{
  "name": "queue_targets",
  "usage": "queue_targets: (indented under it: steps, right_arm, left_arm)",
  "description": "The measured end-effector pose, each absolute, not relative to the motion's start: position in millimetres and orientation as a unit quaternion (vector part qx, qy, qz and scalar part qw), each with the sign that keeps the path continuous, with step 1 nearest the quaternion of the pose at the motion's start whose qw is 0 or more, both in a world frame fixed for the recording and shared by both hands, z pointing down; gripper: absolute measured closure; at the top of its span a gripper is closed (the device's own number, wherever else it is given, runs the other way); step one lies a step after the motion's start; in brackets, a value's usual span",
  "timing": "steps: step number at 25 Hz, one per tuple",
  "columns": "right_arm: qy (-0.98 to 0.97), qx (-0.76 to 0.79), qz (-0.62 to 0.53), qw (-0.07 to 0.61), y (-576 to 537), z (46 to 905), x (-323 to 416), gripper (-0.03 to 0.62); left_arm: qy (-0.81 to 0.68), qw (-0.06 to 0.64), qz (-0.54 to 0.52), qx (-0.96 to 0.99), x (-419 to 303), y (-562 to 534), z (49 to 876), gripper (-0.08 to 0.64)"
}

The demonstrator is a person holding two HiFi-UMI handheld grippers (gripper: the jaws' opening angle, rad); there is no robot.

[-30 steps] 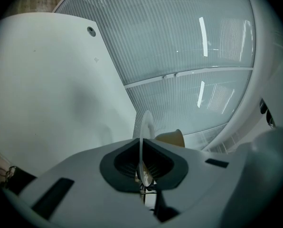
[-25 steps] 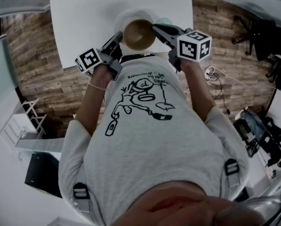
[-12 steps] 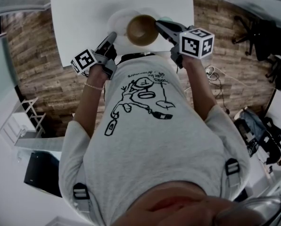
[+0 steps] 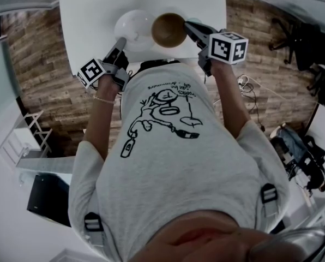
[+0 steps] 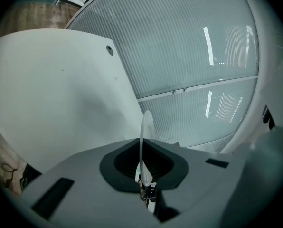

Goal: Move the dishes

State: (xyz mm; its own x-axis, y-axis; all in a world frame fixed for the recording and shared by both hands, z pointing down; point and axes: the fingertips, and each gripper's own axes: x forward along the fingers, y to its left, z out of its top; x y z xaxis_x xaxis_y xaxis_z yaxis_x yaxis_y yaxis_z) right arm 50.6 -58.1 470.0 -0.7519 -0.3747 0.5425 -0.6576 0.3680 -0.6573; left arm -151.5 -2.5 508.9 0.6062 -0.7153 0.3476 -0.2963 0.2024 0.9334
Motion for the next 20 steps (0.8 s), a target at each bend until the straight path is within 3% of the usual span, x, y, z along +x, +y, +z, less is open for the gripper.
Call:
queue_targets:
  steps: [20]
  right_arm:
    - [-0.772, 0.369, 0.49, 0.169, -57, 531, 59, 0.554]
  left_arm:
    - [-0.445, 0.655, -0.158, 0.59, -178, 4, 524, 0.551]
